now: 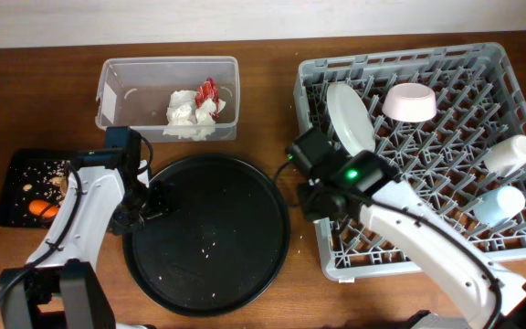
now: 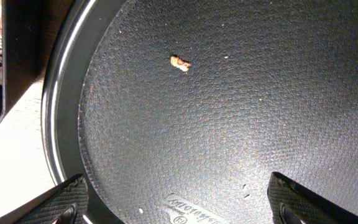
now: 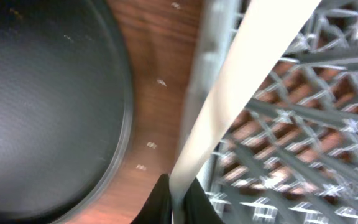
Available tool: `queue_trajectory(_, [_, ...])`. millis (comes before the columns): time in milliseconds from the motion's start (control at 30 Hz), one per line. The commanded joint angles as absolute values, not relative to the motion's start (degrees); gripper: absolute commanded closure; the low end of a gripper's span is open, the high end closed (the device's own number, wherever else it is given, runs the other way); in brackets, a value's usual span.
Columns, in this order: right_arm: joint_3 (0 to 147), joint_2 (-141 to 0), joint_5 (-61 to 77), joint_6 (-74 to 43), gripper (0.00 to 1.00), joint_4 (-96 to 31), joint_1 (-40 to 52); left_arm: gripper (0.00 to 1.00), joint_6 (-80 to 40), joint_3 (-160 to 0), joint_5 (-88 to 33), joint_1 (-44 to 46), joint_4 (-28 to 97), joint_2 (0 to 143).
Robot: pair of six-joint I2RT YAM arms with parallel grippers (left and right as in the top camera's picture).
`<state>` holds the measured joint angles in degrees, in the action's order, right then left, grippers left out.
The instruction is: Sort waste into correct bins and load items into the dishwasher rack
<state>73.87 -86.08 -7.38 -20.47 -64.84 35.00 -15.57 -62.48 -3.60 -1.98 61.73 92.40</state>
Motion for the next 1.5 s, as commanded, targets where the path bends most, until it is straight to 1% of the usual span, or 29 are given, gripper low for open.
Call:
queue_trajectory(0, [73.21, -86.85, -8.67, -10.72, 0.95, -65.17, 30.48, 0.08, -14.90, -62.67, -3.18, -1.76, 61.80, 91.15])
queue_trajectory(67, [72.01, -88.07, -8.67, -7.75, 0.95, -64.90, 28.73, 0.08, -14.90, -62.67, -3.18, -1.76, 61.78, 91.15])
queue_trajectory(233, [70.70, -93.08, -9.98, -4.49, 0.95, -61.30, 28.42, 0.08, -14.90, -62.67, -3.18, -1.76, 61.80, 91.15])
queue_trajectory(300, [70.70, -95.04, -10.20, -3.20, 0.94, -60.73, 28.42, 0.08, -14.90, -62.67, -3.18, -1.76, 61.80, 91.15])
queue_trajectory(333, [70.70, -95.94, -10.17, -3.20, 0.91, -60.62, 28.42, 0.08, -14.90, -62.67, -3.18, -1.76, 61.78, 91.15])
queue_trajectory(367, [70.70, -96.38, -10.17, -3.20, 0.85, -60.64, 28.42, 0.08, -14.90, -62.67, -3.18, -1.76, 61.78, 91.15])
queue_trajectory(433, [70.72, -96.38, -10.13, -4.14, 0.63, -60.88, 28.42, 0.08, -14.90, -62.67, -3.18, -1.76, 61.80, 91.15])
queue_trajectory(467, [70.81, -95.94, -10.13, -5.69, 0.60, -61.78, 28.42, 0.08, -14.90, -62.67, -3.18, -1.76, 61.80, 91.15])
queue_trajectory(600, [70.83, -88.01, -12.27, -15.57, 0.57, -61.98, 28.29, 0.08, -14.87, -62.67, -3.20, -1.76, 61.80, 91.15])
queue_trajectory(633, [70.83, -83.02, -12.40, -19.51, 0.39, -61.52, 26.57, 0.08, -14.87, -62.67, -3.20, -1.74, 61.78, 91.15])
queue_trajectory(667, [70.83, -80.23, -11.60, -20.47, 0.31, -61.28, 24.51, 0.08, -14.85, -62.67, -3.18, -1.61, 61.76, 91.15])
queue_trajectory(700, [70.83, -76.97, -6.44, -19.75, 0.22, -60.55, 20.10, 0.08, -14.81, -62.67, -3.18, -0.62, 61.69, 91.15])
queue_trajectory(733, [70.83, -75.22, 0.32, -16.69, 0.14, -60.01, 15.00, 0.08, -13.67, -62.70, -3.20, 0.97, 61.30, 91.15])
queue_trajectory(767, [70.83, -74.85, 9.85, -11.16, 0.07, -59.29, 9.21, 0.07, -11.51, -62.89, -3.18, 4.29, 60.49, 91.15])
queue_trajectory(800, [70.83, -75.26, 15.86, -6.74, 0.01, -59.13, 5.23, 0.04, -9.54, -63.51, -3.18, 6.20, 60.51, 91.15])
queue_trajectory(867, [70.83, -76.05, 19.20, -0.97, 0.02, -60.47, -0.34, 0.01, -6.61, -67.40, -3.18, 8.99, 63.53, 91.15])
queue_trajectory(900, [70.83, -76.23, 18.96, 0.49, 0.01, -62.30, -2.90, 0.01, -6.52, -71.37, -3.18, 9.10, 68.05, 91.15])
queue_trajectory(967, [70.83, -76.23, 18.85, 0.40, 0.02, -66.76, -6.17, 0.01, -6.55, -76.07, -3.18, 7.99, 74.91, 91.13])
queue_trajectory(1033, [70.81, -75.99, 16.64, 0.40, 0.02, -70.76, -7.94, 0.01, -6.57, -75.85, -3.18, 7.55, 78.15, 90.80])
queue_trajectory(1100, [70.70, -73.71, 12.67, -0.03, 0.02, -73.19, -8.05, 0.01, -6.81, -73.28, -3.20, 7.55, 76.05, 87.42])
queue_trajectory(1133, [70.26, -70.28, 12.60, -0.10, 0.02, -72.77, -7.99, 0.01, -7.60, -69.82, -3.18, 7.55, 72.34, 82.32])
queue_trajectory(1267, [62.57, -53.89, 10.41, -2.42, 0.02, -64.82, -7.90, 0.01, -8.38, -56.62, -2.90, 7.55, 59.96, 62.46])
queue_trajectory(1300, [58.43, -46.76, 9.41, -2.44, 0.02, -62.17, -7.90, 0.01, -11.62, -51.72, 0.49, 7.55, 56.45, 54.06])
queue_trajectory(1367, [54.08, -36.12, 7.68, -2.39, 0.02, -60.77, -7.90, 0.01, -17.54, -46.78, 3.49, 7.55, 54.24, 43.79])
queue_trajectory(1467, [53.78, -30.02, 7.70, -2.37, 0.02, -62.35, -7.90, 0.01, -18.02, -45.65, 3.46, 7.55, 54.24, 36.62])
